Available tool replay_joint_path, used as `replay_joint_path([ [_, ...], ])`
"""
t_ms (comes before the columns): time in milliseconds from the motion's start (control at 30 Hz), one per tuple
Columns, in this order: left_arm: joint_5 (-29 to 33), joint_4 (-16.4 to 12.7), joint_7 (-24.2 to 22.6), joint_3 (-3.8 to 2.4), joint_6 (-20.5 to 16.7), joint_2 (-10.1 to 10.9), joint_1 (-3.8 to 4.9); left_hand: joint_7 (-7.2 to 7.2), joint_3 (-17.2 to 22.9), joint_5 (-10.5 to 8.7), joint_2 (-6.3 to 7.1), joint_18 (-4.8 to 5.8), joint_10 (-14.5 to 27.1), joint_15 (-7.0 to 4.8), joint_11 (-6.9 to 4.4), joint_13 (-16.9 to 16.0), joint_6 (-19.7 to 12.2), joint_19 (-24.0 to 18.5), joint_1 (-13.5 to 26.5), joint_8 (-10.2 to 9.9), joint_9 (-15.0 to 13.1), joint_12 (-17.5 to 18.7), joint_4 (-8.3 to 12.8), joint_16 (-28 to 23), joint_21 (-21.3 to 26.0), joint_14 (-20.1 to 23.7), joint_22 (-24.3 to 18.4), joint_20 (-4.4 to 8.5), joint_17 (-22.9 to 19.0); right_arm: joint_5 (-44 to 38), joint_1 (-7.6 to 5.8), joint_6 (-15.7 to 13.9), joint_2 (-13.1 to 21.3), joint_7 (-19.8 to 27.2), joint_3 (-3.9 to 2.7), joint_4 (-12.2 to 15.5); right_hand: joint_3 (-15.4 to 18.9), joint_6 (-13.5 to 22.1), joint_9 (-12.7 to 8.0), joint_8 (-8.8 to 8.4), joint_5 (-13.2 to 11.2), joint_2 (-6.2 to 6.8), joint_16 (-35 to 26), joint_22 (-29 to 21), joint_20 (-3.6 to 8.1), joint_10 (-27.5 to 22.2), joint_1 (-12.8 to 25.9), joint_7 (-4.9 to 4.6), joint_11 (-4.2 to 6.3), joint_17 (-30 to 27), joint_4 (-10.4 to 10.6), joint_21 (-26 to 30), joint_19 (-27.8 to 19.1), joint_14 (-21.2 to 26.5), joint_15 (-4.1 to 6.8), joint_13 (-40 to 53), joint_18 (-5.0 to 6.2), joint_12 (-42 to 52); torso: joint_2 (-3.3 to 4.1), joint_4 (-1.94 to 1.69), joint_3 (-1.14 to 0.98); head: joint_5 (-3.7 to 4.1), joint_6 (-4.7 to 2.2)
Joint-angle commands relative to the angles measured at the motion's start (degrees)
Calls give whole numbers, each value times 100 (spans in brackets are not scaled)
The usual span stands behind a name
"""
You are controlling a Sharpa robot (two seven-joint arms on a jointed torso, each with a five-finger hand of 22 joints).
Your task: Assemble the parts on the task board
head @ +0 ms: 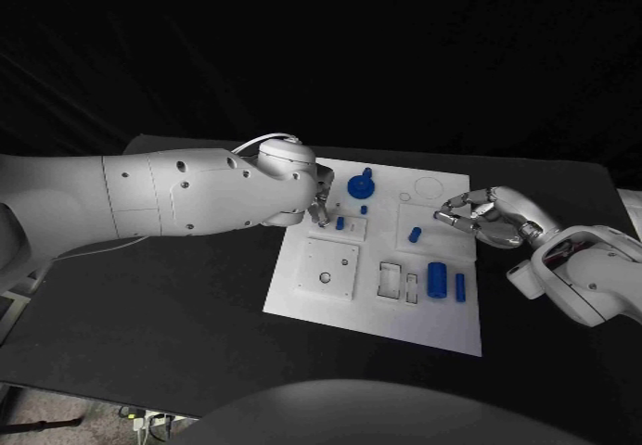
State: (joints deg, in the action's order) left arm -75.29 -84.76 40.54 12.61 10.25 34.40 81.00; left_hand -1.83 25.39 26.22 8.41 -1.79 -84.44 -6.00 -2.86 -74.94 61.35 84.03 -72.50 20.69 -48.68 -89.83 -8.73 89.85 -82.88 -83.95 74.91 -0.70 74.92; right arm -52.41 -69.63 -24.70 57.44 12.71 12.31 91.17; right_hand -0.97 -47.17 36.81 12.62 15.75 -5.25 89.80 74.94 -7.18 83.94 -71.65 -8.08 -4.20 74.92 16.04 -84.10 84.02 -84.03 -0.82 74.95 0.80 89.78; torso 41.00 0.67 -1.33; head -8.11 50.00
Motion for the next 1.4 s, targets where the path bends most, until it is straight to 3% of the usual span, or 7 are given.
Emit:
replay_joint_path([
  [33, 400, -44, 559, 44, 108, -8, -80, 87, 508, -16, -85, 17, -556, 17, -17, -1506, 141, 286, -49, -28, 11, -17, 547, 15, -16, -605, 1291, 8, 1508, -23, 6, 15, -4, 51, 1, 7, -8, 12, -7, 16, 33, 4, 20, 1251, 20, 606, -60, 19, 24, 1508, -22, 39, 79, -597, 18, 1505, 112, 22, 2, 3, 2, 6, 0],
  [367, 440, -38, 568, 45, 62, 25, -154, 86, 490, -25, -89, 16, -556, 14, -22, -1506, 148, 285, -49, -38, 21, -17, 542, 15, -11, -605, 1290, 8, 1508, -23, 8, 15, 16, 54, 1, 9, -9, 12, -8, 16, 34, 4, 20, 1251, 20, 606, -62, 19, 24, 1508, -23, 39, 79, -597, 18, 1505, 112, 22, 2, -1, 5, 29, 0],
  [800, 443, -15, 578, 45, 15, 38, -178, 91, 429, -102, -122, 13, -556, 7, -30, -1506, 172, 281, -66, -85, 65, -17, 529, 15, 1, -605, 1287, 13, 1508, -23, 10, 23, 21, 48, 1, 15, -13, 12, -9, 17, 38, 5, 20, 1250, 20, 606, -75, 19, 25, 1508, -29, 41, 77, -597, 19, 1505, 113, 22, 2, -2, 6, 16, 0],
  [867, 445, -8, 575, 45, -25, 35, -179, 94, 359, -282, -143, 12, -556, 5, -35, -1506, 181, 278, -60, -130, 103, -17, 500, 15, 12, -605, 1285, 13, 1508, -23, 10, 24, 20, 47, 1, 14, -20, 13, -10, 18, 43, 4, 20, 1249, 21, 606, -91, 20, 26, 1508, -35, 44, 76, -597, 20, 1505, 114, 22, 0, -2, 4, 14, 0],
  [967, 451, 6, 573, 45, -76, 35, -179, 99, 185, -849, -155, 4, -556, 1, -45, -1506, 108, 259, 14, -242, 177, -17, 387, 15, 56, -605, 1273, 8, 1508, -23, 10, 28, 22, 44, 1, 13, -20, 13, -10, 18, 43, 4, 20, 1249, 21, 606, -91, 20, 26, 1508, -35, 44, 76, -597, 20, 1505, 114, 22, 1, 0, 1, 15, 0],
  [1167, 454, 42, 646, 46, -11, 41, -179, 106, -78, -1081, -156, -11, -556, 8, -41, -1506, 61, 228, 161, -345, 251, -17, 192, 15, 128, -605, 1254, 7, 1508, -23, 10, 30, 28, 42, 1, 14, -20, 13, -10, 18, 43, 4, 20, 1249, 21, 606, -91, 20, 26, 1508, -35, 44, 76, -597, 20, 1505, 114, 22, 2, 2, 1, 21, 0],
  [1400, 424, 59, 750, 46, 202, 55, -179, 82, -532, -1523, -127, -25, -556, 29, -18, -1506, 95, 199, 472, -440, 341, -17, -128, 15, 201, -605, 1235, -11, 1508, -24, 11, 32, 32, 40, 1, 15, -20, 13, -10, 18, 43, 4, 20, 1249, 21, 606, -91, 20, 26, 1508, -35, 44, 76, -597, 20, 1505, 114, 22, 3, -1, 1, 29, 0],
])
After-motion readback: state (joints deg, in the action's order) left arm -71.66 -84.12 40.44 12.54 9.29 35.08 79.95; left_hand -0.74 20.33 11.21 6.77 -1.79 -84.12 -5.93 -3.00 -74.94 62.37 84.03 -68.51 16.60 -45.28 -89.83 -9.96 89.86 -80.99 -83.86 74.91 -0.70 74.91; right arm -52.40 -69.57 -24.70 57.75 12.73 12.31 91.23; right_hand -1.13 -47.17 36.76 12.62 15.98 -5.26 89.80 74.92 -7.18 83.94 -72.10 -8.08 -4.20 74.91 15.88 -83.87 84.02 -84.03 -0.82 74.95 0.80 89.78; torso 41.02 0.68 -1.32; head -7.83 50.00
